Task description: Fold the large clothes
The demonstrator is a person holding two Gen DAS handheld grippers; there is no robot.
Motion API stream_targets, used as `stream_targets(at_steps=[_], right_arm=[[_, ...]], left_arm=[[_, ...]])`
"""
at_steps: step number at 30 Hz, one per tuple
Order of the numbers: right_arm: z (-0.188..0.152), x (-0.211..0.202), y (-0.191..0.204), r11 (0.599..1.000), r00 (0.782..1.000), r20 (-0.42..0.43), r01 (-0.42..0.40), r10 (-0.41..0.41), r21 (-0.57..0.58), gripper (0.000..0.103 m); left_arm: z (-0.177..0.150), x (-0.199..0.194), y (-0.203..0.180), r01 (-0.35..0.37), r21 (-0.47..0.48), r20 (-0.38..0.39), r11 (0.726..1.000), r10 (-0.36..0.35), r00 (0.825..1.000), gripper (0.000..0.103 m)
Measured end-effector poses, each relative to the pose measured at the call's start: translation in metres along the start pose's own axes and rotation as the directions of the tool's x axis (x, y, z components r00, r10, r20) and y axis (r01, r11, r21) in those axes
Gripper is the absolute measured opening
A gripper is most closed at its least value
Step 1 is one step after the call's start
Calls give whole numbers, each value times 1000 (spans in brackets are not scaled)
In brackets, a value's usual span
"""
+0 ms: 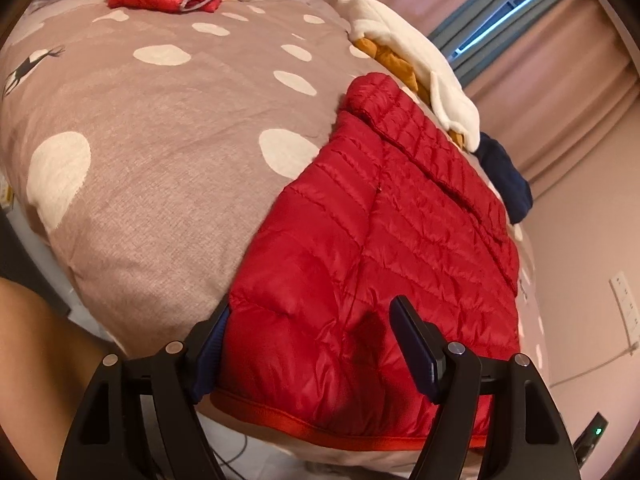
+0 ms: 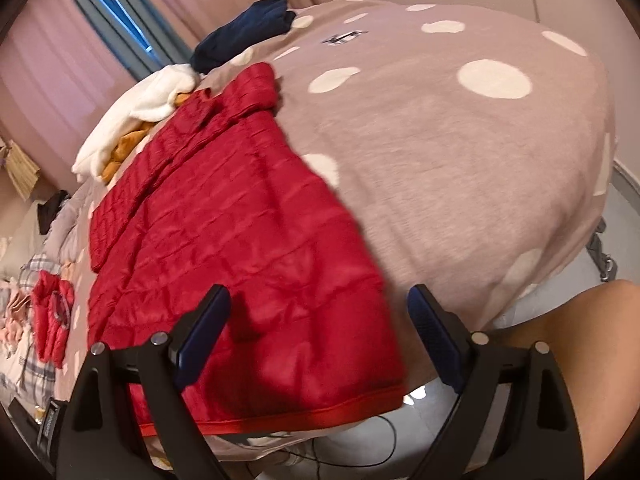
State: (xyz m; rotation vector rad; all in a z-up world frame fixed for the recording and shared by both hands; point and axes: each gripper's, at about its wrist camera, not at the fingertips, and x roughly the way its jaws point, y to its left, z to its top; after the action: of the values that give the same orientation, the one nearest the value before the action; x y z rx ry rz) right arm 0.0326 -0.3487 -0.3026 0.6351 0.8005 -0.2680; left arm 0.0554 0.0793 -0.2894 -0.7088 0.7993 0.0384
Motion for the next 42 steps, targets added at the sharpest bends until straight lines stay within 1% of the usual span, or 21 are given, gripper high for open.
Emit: stream_targets(at_steps=[4, 7, 12, 15, 18, 21, 24, 25, 27, 28, 29, 30, 31, 33, 34, 36, 38, 39, 41, 42], right_arm=[[-3, 5, 9, 999, 1000, -8, 8, -9, -41, 92], [-4, 6, 12, 999, 1000, -12, 7, -8, -48, 93], [-3, 5, 10, 999, 1000, -17, -6, 5, -38, 93], [-3, 5, 10, 999, 1000, -20, -15, 14, -30, 93], [-4, 4, 10, 999, 999, -27, -39, 39, -14, 93], [-6, 4, 12, 997, 996, -40, -82, 82, 7, 93], [-8, 4, 14, 990, 989, -58, -133, 135, 39, 93], [-9, 4, 14, 985, 984, -67, -162, 166, 60, 93], [-10, 6, 15, 973, 973, -84, -209, 217, 98, 93], [-11, 7, 15, 962, 962, -97, -241, 254, 131, 93], [-11, 7, 16, 955, 957, -103, -256, 272, 147, 93], [-11, 8, 17, 949, 951, -109, -269, 289, 164, 93], [-11, 8, 18, 942, 945, -114, -285, 307, 177, 93], [-12, 9, 22, 943, 944, -118, -286, 307, 169, 93], [-12, 10, 22, 947, 946, -121, -279, 299, 161, 93], [-12, 12, 21, 948, 946, -128, -278, 299, 156, 93], [-12, 14, 22, 946, 945, -126, -279, 301, 165, 93], [-11, 15, 22, 947, 946, -125, -277, 299, 165, 93], [-10, 16, 27, 953, 950, -126, -266, 284, 146, 93], [-10, 17, 29, 956, 953, -127, -260, 277, 135, 94]], left_arm=[[0, 0, -2, -15, 19, 5, 1000, 14, 1000, 75], [-2, 1, -6, -38, 48, 8, 998, 38, 999, 75], [-3, 2, -10, -19, 44, -4, 999, 20, 1000, 75], [-6, 1, -11, 22, 22, -23, 1000, -22, 999, 75], [-10, -1, -16, 95, 5, -50, 995, -94, 994, 75], [-14, -5, -23, 177, -13, -64, 984, -178, 982, 75], [-15, -7, -26, 254, -62, -84, 965, -258, 962, 75], [-14, -8, -27, 278, -81, -87, 957, -285, 955, 75], [-13, -9, -28, 294, -106, -93, 950, -304, 948, 75], [-12, -8, -28, 283, -113, -98, 952, -294, 951, 75], [-11, -7, -27, 239, -110, -103, 965, -251, 963, 75], [-11, -6, -25, 211, -110, -97, 971, -222, 970, 75], [-10, -6, -21, 179, -116, -75, 977, -188, 979, 75], [-10, -3, -8, 135, -140, -44, 981, -142, 989, 75], [-10, 1, 0, 121, -155, -51, 981, -130, 990, 75], [-12, 3, 9, 165, -182, -61, 969, -179, 982, 75], [-15, -1, 10, 210, -192, -39, 959, -222, 974, 75], [-16, -1, 9, 237, -190, -44, 953, -250, 967, 75], [-20, 4, 2, 315, -195, -85, 929, -336, 938, 75], [-24, 5, -1, 341, -198, -100, 919, -365, 926, 75]])
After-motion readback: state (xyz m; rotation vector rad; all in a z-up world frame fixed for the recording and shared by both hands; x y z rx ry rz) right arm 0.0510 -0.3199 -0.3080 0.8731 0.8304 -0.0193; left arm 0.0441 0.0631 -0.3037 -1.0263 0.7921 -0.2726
